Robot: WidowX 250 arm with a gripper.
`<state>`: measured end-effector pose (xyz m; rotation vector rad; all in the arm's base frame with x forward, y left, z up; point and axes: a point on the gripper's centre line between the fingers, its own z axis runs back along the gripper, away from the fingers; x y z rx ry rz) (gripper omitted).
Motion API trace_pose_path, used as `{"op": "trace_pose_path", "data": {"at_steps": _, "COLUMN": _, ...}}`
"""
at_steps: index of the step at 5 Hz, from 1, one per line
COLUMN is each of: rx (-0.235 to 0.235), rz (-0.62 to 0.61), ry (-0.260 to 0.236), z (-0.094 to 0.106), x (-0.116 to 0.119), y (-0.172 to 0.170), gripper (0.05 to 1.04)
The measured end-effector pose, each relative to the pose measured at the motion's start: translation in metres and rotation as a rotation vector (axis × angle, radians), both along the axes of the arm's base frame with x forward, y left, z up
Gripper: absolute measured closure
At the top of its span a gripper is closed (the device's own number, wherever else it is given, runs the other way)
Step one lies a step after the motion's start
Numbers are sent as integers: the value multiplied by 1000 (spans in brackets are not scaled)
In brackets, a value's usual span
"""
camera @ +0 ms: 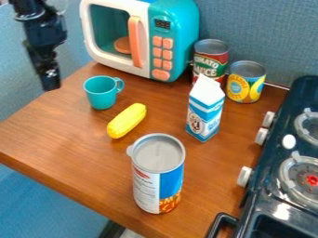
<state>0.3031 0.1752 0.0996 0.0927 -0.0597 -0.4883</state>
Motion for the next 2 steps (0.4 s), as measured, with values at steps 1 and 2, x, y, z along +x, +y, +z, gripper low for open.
{"op": "trace_pose_path", "data": {"at_steps": 1, "rx": 18, "rz": 168, "ry": 132, "z": -11, "x": -27, "y": 18, "gripper": 79}}
{"op": "trace_pose_path", "data": {"at_steps": 2, "rx": -31, "rz": 244, "ry": 191, "z": -23, "x": -35, "y": 14, "gripper": 79}}
